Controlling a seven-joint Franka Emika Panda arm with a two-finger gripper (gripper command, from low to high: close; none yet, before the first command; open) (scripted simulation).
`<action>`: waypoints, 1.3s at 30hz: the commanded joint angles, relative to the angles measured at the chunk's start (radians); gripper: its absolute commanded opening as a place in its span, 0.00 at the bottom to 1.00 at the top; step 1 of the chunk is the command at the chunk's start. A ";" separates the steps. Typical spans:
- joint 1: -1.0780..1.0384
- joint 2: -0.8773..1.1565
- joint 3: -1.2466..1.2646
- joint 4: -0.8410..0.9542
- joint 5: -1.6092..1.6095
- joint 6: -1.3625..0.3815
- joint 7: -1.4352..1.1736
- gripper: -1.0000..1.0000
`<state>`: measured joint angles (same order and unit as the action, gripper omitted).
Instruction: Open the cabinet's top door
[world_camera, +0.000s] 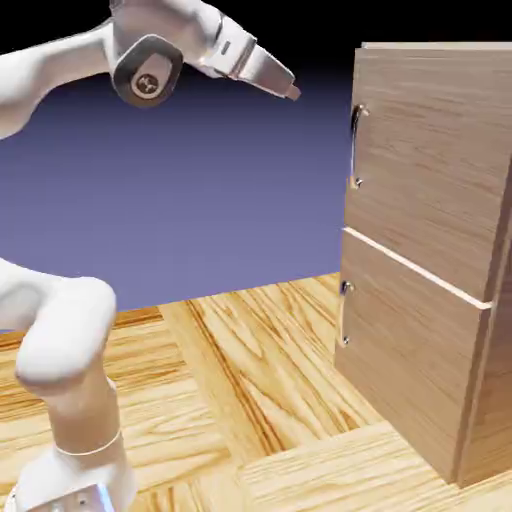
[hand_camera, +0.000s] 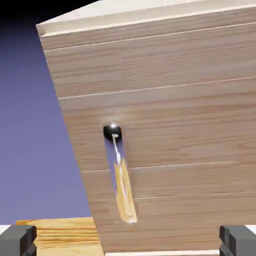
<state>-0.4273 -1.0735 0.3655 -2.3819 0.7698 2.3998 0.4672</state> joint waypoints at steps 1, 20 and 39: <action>-0.024 -0.016 0.021 -0.001 0.044 0.002 -0.018 1.00; -0.483 -0.326 0.413 -0.029 0.870 0.049 -0.360 1.00; -0.951 -0.548 0.749 0.051 1.570 0.085 -0.636 1.00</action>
<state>-1.3785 -1.6214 1.1140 -2.3315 2.3397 2.4848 -0.1685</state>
